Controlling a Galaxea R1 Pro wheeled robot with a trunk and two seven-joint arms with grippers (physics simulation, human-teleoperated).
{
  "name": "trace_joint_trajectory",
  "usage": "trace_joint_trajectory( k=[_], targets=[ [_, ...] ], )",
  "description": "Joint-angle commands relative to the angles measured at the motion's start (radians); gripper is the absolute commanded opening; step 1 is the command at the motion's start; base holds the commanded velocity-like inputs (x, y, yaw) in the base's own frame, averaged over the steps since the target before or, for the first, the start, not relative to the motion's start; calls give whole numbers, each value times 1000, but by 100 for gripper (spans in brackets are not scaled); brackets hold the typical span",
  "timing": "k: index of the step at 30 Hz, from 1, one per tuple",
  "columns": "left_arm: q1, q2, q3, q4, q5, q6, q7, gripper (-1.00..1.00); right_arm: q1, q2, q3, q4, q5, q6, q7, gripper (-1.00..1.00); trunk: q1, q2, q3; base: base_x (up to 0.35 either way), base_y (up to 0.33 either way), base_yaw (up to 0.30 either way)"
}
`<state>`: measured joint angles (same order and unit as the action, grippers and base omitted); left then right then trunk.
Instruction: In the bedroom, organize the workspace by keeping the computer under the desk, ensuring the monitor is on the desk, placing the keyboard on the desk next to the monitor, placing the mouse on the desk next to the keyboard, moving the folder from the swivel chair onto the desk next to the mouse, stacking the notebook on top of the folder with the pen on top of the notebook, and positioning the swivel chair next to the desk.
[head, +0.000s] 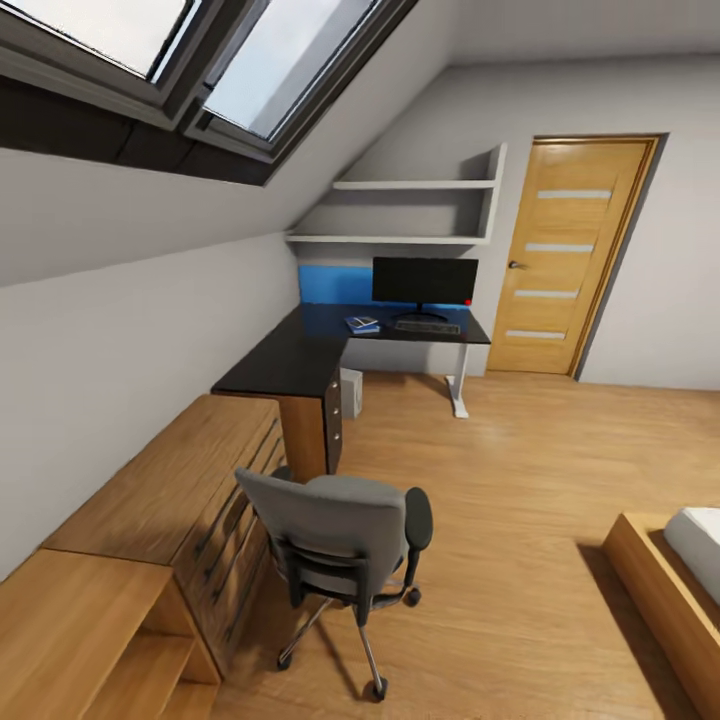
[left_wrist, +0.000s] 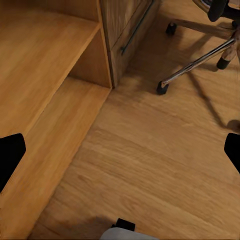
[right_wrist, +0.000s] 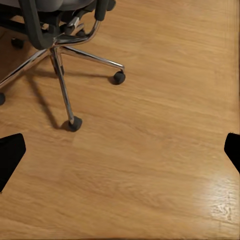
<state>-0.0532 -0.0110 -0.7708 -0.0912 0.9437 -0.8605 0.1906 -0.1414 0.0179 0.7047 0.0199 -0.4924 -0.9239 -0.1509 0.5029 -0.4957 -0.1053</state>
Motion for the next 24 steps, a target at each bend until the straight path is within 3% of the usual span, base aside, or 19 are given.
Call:
trace_joint_trajectory(
  k=[1,16,24],
  targets=[
    [0,0,-8,-1,0,-2,10,100,-1,1,9,2,0,-3,-9,100,0,-2,-2,0,308,-289],
    [-1,0,-8,-1,0,-1,10,100,-1,1,9,2,0,-3,-9,100,0,-2,-2,0,39,-289],
    [0,0,-9,-1,0,-2,10,100,-1,1,9,2,1,-3,-9,100,0,-2,-2,-15,12,-78]
  ],
)
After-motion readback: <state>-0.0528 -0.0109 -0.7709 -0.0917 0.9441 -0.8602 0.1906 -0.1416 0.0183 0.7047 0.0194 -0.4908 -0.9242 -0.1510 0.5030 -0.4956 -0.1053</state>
